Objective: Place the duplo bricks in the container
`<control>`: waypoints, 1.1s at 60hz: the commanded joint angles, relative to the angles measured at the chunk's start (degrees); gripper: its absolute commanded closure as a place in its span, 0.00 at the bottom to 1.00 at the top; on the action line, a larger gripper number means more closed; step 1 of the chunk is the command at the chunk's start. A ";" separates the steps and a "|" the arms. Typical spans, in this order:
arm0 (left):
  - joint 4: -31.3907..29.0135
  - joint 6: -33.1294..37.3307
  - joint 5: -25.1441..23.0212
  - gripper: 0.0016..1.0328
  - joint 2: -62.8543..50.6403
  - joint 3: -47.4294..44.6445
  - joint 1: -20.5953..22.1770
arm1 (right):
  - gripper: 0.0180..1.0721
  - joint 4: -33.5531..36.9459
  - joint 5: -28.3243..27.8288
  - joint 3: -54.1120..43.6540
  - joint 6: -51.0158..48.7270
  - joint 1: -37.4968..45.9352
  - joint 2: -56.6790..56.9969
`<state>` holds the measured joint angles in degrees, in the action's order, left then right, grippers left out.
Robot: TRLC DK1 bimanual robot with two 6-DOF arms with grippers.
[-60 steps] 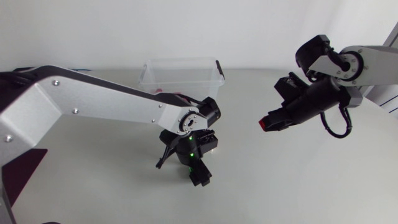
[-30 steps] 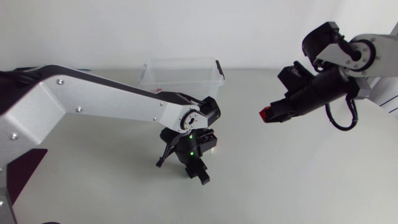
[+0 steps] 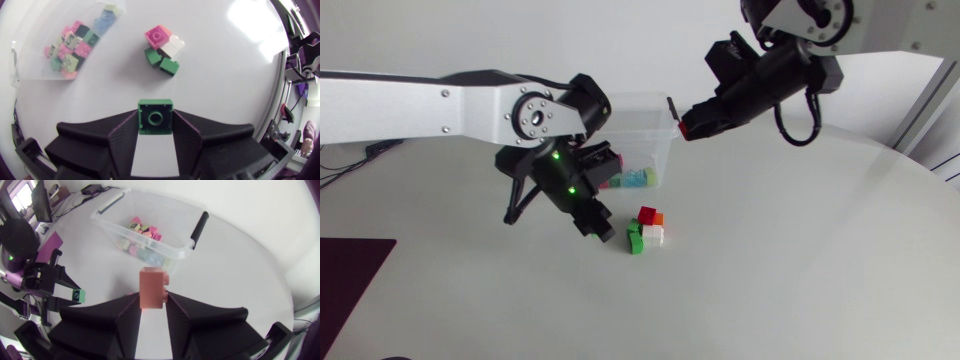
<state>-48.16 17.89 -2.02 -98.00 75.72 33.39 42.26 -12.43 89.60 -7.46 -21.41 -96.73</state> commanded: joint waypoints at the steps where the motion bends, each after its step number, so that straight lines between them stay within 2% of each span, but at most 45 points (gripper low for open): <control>1: -1.41 1.45 0.26 0.74 1.84 1.53 -1.75 | 0.77 -1.22 -0.14 3.91 1.66 -1.00 -3.82; 13: -2.55 2.41 0.00 0.74 3.43 4.26 -4.73 | 0.77 -3.32 -0.14 11.56 2.01 -1.97 -9.62; 29: -3.08 2.94 0.00 0.73 4.74 6.45 -6.14 | 0.77 -5.43 -0.05 19.38 3.07 -2.76 -14.89; 66: -4.13 3.82 -0.79 0.73 7.03 9.71 -11.33 | 0.77 -9.92 1.97 31.95 3.95 -4.43 -24.30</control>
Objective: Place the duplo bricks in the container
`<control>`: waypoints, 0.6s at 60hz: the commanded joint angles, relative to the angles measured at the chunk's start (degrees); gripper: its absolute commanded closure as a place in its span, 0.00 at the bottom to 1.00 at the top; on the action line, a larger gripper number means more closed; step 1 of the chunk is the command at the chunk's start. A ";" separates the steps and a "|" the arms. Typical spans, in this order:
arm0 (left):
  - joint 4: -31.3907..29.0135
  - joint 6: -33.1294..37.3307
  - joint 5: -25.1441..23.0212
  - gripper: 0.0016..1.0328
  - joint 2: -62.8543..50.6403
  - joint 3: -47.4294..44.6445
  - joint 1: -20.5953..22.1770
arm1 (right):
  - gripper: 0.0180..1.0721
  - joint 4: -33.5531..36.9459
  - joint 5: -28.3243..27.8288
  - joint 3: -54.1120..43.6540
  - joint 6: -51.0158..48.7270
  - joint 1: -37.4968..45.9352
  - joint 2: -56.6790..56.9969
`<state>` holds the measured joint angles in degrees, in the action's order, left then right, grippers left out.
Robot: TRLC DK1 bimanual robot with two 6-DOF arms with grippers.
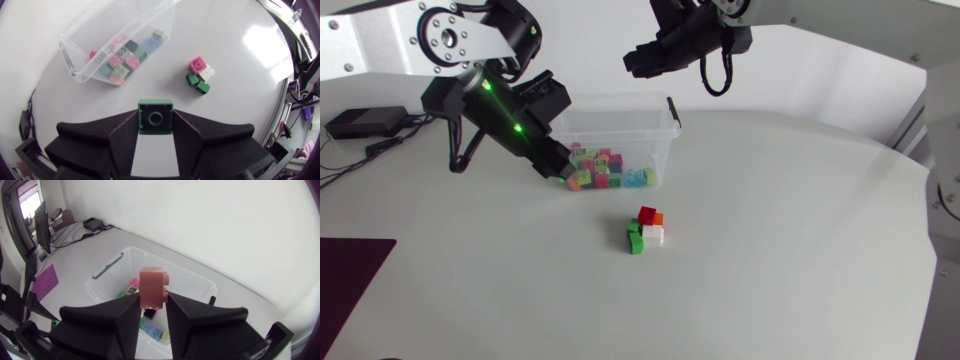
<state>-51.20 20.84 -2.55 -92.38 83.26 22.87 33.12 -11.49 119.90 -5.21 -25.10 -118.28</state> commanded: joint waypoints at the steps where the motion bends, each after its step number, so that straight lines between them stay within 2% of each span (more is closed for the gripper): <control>1: -1.01 0.87 -0.35 0.73 1.50 2.43 -0.99 | 0.74 -1.04 1.47 1.66 1.70 -0.91 -2.92; 3: -1.10 0.96 -0.35 0.73 1.50 2.61 -1.25 | 0.65 -1.31 2.17 1.66 1.70 -1.18 -3.36; 7: -1.10 1.04 -0.71 0.73 1.68 3.40 -2.13 | 0.31 -1.84 3.66 1.48 1.61 -1.70 -3.80; 9: -1.10 1.13 -1.15 0.73 1.68 3.84 -2.66 | 0.09 -2.01 4.19 1.48 1.43 -2.06 -4.06; 10: -1.10 1.13 -1.15 0.73 1.68 3.84 -2.75 | 0.05 -2.01 4.28 1.48 1.43 -2.06 -4.06; 21: -0.92 1.48 -3.17 0.73 1.85 5.77 -4.77 | 0.04 -2.71 5.07 0.34 1.61 -2.06 -2.31; 28: -0.39 1.84 -4.84 0.73 1.94 8.23 -6.35 | 0.04 -4.03 5.07 -5.02 1.61 -1.79 3.32; 36: 3.12 1.48 -5.98 0.73 1.85 10.43 -7.49 | 0.04 -6.23 5.07 -13.11 1.61 -0.65 10.61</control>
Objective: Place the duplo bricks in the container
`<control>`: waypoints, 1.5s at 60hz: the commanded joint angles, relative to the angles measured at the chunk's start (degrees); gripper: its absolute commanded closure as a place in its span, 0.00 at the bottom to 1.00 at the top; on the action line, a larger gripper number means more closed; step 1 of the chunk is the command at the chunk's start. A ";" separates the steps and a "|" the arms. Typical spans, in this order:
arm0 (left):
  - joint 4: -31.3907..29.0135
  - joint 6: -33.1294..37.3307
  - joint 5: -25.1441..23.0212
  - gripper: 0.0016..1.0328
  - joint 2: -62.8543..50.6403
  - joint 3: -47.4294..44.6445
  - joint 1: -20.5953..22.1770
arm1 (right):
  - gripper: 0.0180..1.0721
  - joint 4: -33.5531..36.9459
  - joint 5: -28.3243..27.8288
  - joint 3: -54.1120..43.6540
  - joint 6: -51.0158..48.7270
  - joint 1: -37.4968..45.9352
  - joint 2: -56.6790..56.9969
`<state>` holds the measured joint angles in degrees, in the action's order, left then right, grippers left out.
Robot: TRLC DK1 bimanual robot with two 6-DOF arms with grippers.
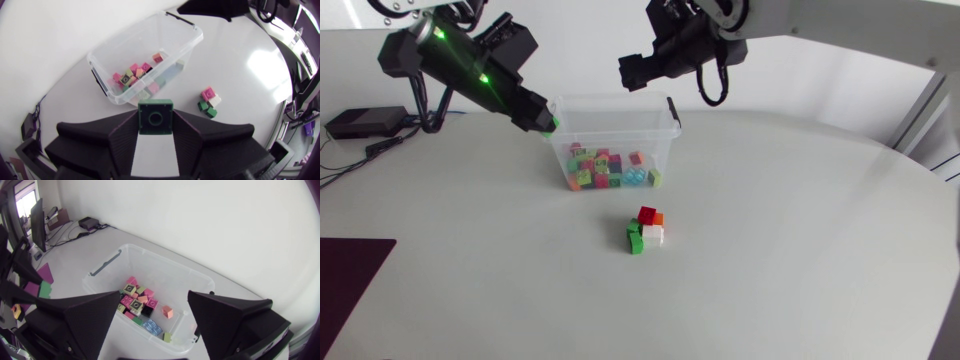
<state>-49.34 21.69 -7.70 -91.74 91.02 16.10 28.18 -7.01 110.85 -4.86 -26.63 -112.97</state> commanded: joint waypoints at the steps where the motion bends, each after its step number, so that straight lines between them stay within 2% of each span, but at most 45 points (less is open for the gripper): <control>1: 1.62 0.63 -1.17 0.72 1.13 2.93 -0.80 | 0.04 -1.29 0.59 -4.94 1.26 1.06 6.00; 15: 6.45 -0.42 -2.58 0.72 -2.12 6.18 -1.16 | 0.04 -4.54 0.59 -20.41 1.00 2.73 18.13; 22: 11.29 -1.30 -3.63 0.72 -5.46 7.41 -1.42 | 0.04 -5.68 0.59 -27.53 0.73 2.73 24.20; 38: 14.10 -3.68 -4.16 0.71 -12.41 13.13 -1.07 | 0.04 -6.65 0.33 -40.01 -0.23 2.99 34.04; 60: 17.61 -5.96 -4.16 0.69 -18.47 18.93 0.07 | 0.04 -7.97 -0.03 -47.92 -1.03 3.08 38.44; 74: 22.71 -6.75 -4.16 0.66 -20.40 18.93 0.60 | 0.04 -8.23 -0.29 -50.82 -2.26 2.37 38.88; 79: 25.17 -7.02 -4.07 0.59 -20.93 18.75 0.60 | 0.04 -8.41 -0.29 -51.78 -2.87 1.85 38.70; 84: 27.98 -7.19 -4.07 0.36 -21.72 18.49 0.60 | 0.04 -8.41 -0.29 -52.49 -3.49 0.70 38.26; 88: 29.65 -7.10 -3.90 0.13 -22.51 18.49 0.69 | 0.04 -7.71 -0.29 -52.66 -4.10 -0.17 36.85; 90: 30.09 -7.10 -3.46 0.07 -22.78 18.49 0.69 | 0.04 -7.79 -0.29 -52.93 -4.28 -0.53 36.41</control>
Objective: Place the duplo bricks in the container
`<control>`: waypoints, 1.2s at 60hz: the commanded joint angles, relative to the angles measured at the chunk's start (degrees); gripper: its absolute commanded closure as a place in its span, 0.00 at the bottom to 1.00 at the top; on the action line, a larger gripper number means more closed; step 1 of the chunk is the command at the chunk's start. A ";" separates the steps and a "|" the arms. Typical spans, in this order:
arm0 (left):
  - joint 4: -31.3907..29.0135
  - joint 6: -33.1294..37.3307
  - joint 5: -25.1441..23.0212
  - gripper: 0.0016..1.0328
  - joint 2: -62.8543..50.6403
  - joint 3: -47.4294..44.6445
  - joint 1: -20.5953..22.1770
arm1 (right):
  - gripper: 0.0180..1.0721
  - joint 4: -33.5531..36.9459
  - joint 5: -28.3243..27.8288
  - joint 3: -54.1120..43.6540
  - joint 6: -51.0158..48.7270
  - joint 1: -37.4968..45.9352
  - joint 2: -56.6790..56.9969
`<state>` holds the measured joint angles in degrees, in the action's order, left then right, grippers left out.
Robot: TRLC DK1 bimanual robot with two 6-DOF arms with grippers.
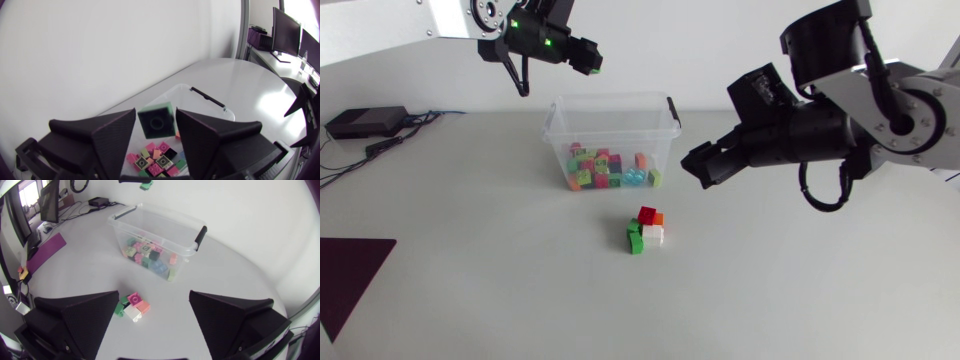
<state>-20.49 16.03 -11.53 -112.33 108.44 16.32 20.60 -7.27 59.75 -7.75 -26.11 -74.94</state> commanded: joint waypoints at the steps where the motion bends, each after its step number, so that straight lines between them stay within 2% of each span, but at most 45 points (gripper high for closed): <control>1: 1.33 -1.44 0.54 0.06 -2.19 1.07 0.65 | 0.04 -0.12 -0.03 -1.91 -1.48 -1.23 -1.88; 15: 2.12 0.23 0.63 0.05 4.32 -5.70 0.91 | 0.04 1.20 -0.03 -1.91 -5.96 -4.92 -7.50; 22: 1.33 4.27 0.63 0.05 10.82 -12.64 1.17 | 0.04 1.55 -4.07 -1.65 -9.30 -4.04 -10.76; 33: -7.72 13.32 -0.16 0.05 19.17 -20.99 2.32 | 0.04 3.13 -6.80 -0.33 -14.49 -2.72 -17.44; 40: -10.10 16.93 -0.78 0.05 23.30 -26.88 2.32 | 0.05 3.22 -6.97 0.90 -17.21 -2.72 -21.48; 53: -10.36 20.53 -1.48 0.05 29.28 -36.64 1.53 | 0.05 6.03 -7.67 6.08 -20.38 -2.90 -28.51; 72: -10.01 22.64 -2.01 0.05 31.30 -42.88 -1.46 | 0.05 11.22 -7.94 15.14 -22.49 -3.25 -38.27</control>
<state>-30.57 36.82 -12.45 -82.41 67.18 15.53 30.17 -15.03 72.53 -27.92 -29.15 -110.61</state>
